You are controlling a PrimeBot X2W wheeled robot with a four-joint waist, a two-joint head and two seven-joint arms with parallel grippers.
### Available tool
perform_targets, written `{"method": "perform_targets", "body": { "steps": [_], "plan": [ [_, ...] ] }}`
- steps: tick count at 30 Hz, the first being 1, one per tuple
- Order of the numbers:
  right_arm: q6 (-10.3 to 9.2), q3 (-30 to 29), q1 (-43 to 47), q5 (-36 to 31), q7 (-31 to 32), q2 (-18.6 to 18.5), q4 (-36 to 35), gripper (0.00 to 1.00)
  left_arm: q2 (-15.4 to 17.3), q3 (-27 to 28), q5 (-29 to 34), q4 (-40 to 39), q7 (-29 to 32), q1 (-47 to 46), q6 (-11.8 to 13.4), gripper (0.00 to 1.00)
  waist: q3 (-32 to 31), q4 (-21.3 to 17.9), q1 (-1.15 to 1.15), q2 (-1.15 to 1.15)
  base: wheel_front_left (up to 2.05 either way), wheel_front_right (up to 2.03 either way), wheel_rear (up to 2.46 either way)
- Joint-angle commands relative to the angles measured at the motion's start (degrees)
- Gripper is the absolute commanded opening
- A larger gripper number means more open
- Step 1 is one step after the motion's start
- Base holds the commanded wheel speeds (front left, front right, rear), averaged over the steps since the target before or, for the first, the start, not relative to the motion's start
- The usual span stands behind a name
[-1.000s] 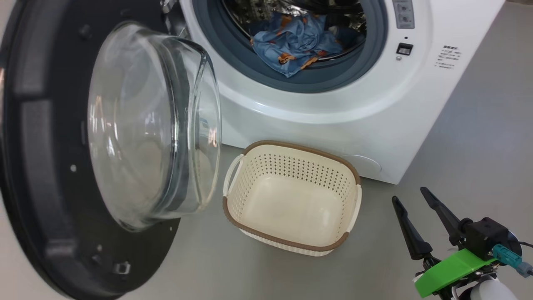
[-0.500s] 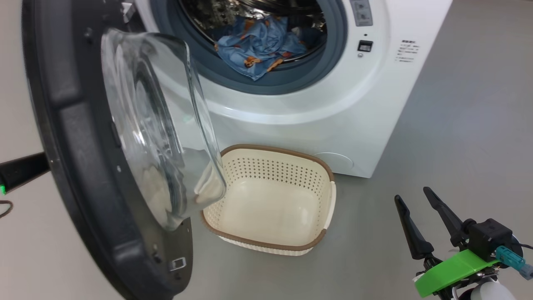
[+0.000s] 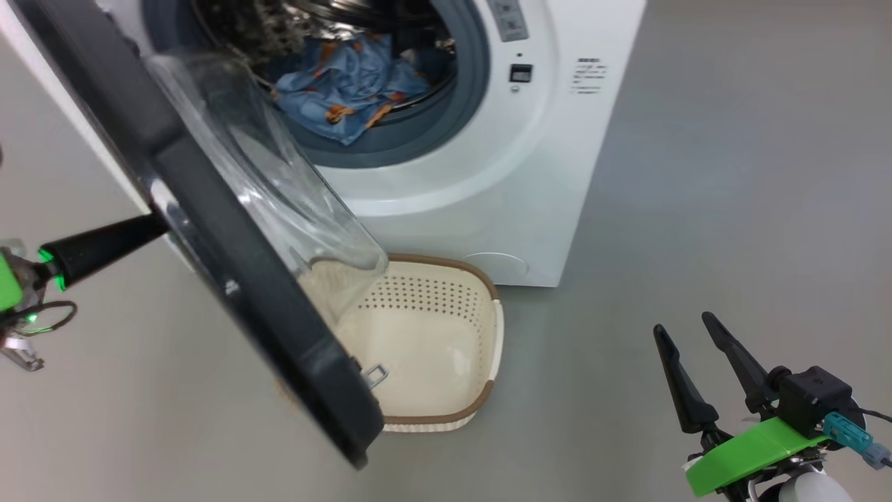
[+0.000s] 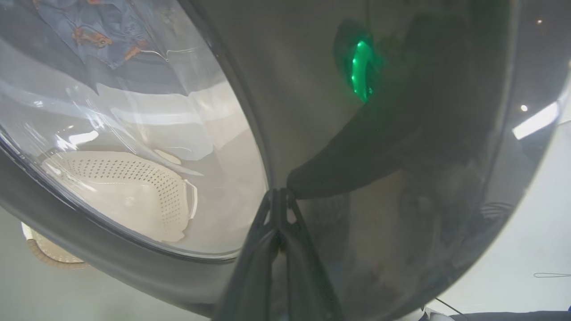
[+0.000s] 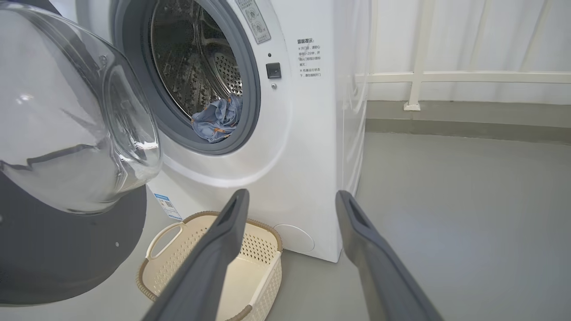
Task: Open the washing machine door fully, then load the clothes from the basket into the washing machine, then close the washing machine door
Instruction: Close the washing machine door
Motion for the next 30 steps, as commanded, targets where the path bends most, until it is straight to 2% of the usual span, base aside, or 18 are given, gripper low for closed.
{"method": "perform_targets", "body": {
  "steps": [1,14,21,30],
  "plan": [
    [0.09,1.0,0.0,-0.3,-0.3,-0.1,-1.4,1.0,1.9,2.2,0.4,-0.9,-1.1,-3.4,-0.4,0.0,-0.4,-2.9,0.0,0.0,0.0,0.0,0.0],
    [0.09,0.7,0.4,-0.2,-0.3,0.7,-1.7,1.0,1.8,2.1,3.2,4.0,-5.9,-5.4,-0.4,0.0,-0.2,-9.6,0.0,0.0,0.0,0.0,0.0],
    [0.09,0.1,0.6,-0.3,-0.3,1.0,-1.8,1.0,2.0,1.9,3.5,5.0,-8.0,-5.2,-0.4,0.0,-0.2,-10.0,0.0,0.0,0.0,0.0,0.0],
    [0.09,0.2,0.8,-0.3,-0.3,0.8,-1.5,1.0,3.4,2.1,3.0,4.2,-10.4,0.2,-0.4,0.0,-1.4,-8.0,0.0,0.0,0.0,0.0,0.0]
  ]
}}
